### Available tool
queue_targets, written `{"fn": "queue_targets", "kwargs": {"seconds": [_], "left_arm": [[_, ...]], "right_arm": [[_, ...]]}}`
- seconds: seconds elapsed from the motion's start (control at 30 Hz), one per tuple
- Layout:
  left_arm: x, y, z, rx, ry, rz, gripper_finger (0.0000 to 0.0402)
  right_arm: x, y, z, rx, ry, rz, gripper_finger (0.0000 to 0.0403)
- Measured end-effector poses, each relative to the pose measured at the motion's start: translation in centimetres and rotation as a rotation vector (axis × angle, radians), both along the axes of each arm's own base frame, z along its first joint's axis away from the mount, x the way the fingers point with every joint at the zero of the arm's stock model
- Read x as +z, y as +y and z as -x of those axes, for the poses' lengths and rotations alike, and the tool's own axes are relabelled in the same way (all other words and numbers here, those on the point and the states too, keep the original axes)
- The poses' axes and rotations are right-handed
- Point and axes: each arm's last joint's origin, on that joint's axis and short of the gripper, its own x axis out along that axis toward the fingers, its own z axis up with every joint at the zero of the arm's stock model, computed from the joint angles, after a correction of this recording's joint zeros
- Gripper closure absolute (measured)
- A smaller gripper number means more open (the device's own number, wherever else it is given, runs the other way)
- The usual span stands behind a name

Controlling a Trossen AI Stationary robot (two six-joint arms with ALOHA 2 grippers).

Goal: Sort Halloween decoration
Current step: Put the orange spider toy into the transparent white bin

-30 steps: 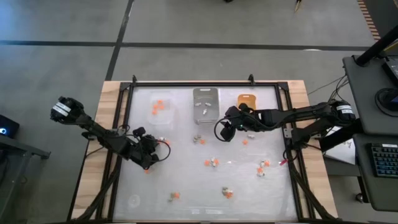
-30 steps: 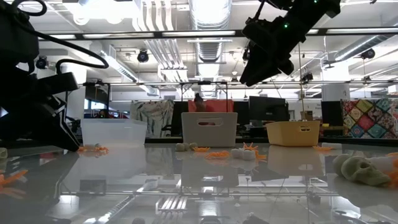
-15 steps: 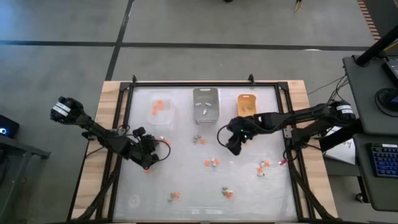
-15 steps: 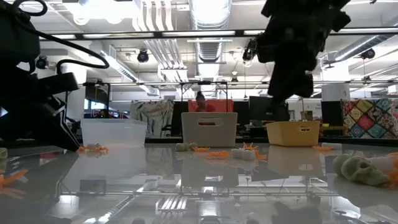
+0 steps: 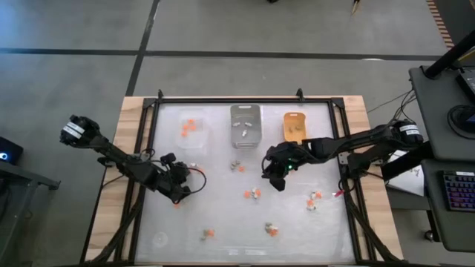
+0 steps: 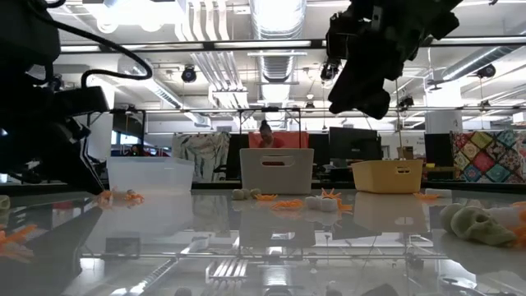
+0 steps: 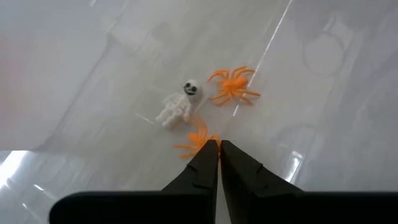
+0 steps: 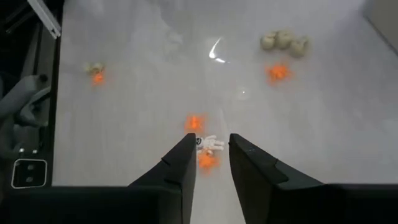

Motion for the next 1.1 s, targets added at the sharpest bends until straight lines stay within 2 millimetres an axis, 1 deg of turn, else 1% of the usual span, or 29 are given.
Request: {"fn": "queue_targets", "kwargs": {"seconds": [0.3, 0.5, 0.73, 0.97, 1.03, 1.1], "left_arm": [[1.1, -0.5, -0.8, -0.024, -0.014, 0.004, 0.0401], [1.7, -0.9, -1.1, -0.039, -0.03, 0.033, 0.0401], [2.9, -1.4, -1.6, -0.051, -0.07, 0.062, 0.0401], [2.3, -1.5, -1.6, -0.048, -0.049, 0.074, 0.04], [2.1, -1.5, -1.6, -0.049, -0.044, 0.069, 0.039], [1.9, -1.4, -1.5, -0.049, -0.037, 0.065, 0.0372]], "right_arm": [[0.0, 0.3, 0.0, 0.021, -0.004, 0.011, 0.0343], [0.0, 0.7, 0.1, 0.053, -0.01, 0.032, 0.035], [0.0, 0.7, 0.0, 0.046, -0.013, 0.055, 0.0351], [0.0, 0.7, 0.0, 0.048, -0.015, 0.065, 0.0351], [0.0, 0.7, 0.0, 0.05, -0.016, 0.068, 0.0351], [0.0, 0.7, 0.0, 0.052, -0.021, 0.07, 0.0351]]}}
